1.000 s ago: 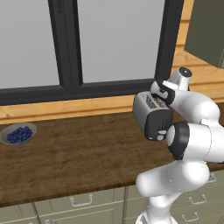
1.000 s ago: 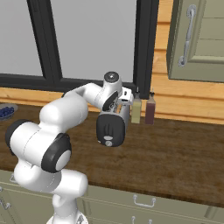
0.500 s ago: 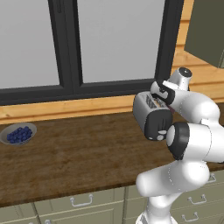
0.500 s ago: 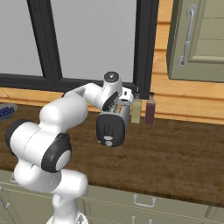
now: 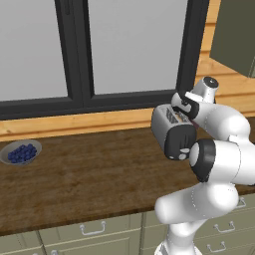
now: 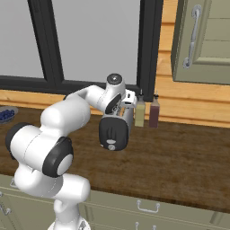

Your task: Start the toaster. Once the lever pops up, take the bread to the plate on the dining counter.

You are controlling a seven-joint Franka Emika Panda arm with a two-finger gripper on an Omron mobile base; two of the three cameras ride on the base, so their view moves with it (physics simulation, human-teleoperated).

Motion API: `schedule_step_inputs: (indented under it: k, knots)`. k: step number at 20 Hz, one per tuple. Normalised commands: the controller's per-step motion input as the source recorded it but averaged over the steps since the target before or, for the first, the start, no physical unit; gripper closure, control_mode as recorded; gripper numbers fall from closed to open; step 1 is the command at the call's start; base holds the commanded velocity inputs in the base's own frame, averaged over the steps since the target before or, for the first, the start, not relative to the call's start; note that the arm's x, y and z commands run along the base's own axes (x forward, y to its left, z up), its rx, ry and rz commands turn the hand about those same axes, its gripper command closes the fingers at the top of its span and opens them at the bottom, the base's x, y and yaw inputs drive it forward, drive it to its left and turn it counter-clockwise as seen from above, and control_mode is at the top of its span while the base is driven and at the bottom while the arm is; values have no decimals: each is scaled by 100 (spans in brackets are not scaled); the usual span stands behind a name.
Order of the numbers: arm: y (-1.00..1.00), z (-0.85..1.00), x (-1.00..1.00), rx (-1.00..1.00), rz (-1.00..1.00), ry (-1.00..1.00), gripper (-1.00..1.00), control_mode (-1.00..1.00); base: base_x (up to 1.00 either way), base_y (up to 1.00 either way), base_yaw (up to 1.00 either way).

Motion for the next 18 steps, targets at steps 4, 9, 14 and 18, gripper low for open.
schedule_step_inputs:
  k: [4,9,14,18]
  knots:
    - [0,0,0,0,0,0,-100,-100,0,0,0]
    - [0,0,0,0,0,0,-100,-100,0,0,0]
    - [0,0,0,0,0,0,-100,-100,0,0,0]
    - [0,0,0,0,0,0,-100,-100,0,0,0]
